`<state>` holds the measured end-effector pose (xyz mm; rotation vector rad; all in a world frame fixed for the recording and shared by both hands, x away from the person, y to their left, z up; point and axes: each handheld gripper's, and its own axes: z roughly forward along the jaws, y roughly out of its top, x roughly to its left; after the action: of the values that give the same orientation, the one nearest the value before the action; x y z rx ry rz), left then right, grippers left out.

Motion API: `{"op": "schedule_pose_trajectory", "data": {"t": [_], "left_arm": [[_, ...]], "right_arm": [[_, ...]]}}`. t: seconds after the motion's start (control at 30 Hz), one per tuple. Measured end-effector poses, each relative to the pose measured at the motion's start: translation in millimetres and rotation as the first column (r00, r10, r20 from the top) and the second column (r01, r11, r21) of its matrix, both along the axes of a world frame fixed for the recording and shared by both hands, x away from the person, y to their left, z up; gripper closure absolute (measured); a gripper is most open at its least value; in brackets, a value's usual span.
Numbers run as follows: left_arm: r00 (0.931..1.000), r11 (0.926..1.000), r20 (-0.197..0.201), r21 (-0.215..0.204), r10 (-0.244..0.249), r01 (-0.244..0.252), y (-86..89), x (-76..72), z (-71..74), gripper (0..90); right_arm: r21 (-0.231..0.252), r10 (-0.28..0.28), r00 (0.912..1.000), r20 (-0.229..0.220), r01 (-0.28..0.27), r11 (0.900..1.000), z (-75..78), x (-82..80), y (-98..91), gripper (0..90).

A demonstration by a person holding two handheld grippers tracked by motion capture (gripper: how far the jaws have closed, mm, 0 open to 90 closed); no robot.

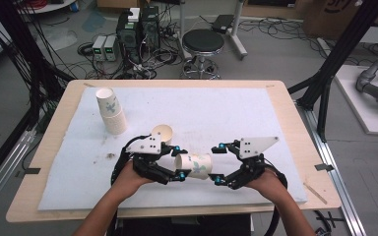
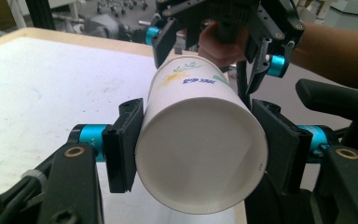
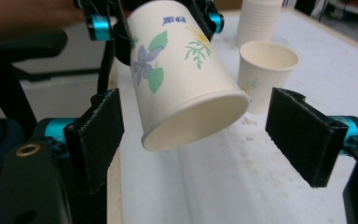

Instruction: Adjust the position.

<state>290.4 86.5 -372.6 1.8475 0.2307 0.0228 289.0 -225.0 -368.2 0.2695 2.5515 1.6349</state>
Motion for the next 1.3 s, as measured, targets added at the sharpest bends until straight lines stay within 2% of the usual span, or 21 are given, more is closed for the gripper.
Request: {"op": "schedule_pose_trajectory", "data": {"t": [0.2, 0.53, 0.8, 1.0, 1.2, 1.3], "left_arm": [[0.9997, 0.9994, 0.024, -0.034, 0.003, -0.002, 3.2, -2.7, -3.3, 37.1], [0.9990, 0.9970, 0.040, -0.075, 0.021, -0.018, 8.8, -7.3, -5.3, 37.1], [0.9988, 0.9956, 0.047, -0.093, 0.013, -0.009, 9.2, -8.2, -4.1, 37.1], [0.9991, 0.9947, 0.042, -0.102, -0.006, 0.010, 7.3, -8.5, -3.8, 37.1], [0.9985, 0.9910, 0.036, -0.126, -0.040, 0.045, 2.6, -8.9, -4.7, 37.1], [0.9982, 0.9889, 0.030, -0.138, -0.052, 0.056, 0.2, -9.6, -6.0, 37.1]], "right_arm": [[0.057, -0.028, 0.9996, 0.006, 0.027, 0.9980, -13.8, -4.6, -4.8, 19.7], [0.057, -0.030, 0.9995, -0.010, 0.030, 0.9979, -24.4, -3.9, -4.3, 19.8], [0.061, -0.013, 0.9997, -0.021, 0.014, 0.9980, -26.7, -2.2, -1.7, 19.8], [0.075, 0.007, 0.9997, -0.024, -0.005, 0.9972, -28.5, -1.6, 0.3, 19.8], [0.103, 0.036, 0.9987, -0.036, -0.032, 0.9942, -27.5, -3.1, 4.3, 19.8], [0.119, 0.050, 0.9984, -0.027, -0.046, 0.9918, -27.4, -3.3, 6.0, 19.8]]}}
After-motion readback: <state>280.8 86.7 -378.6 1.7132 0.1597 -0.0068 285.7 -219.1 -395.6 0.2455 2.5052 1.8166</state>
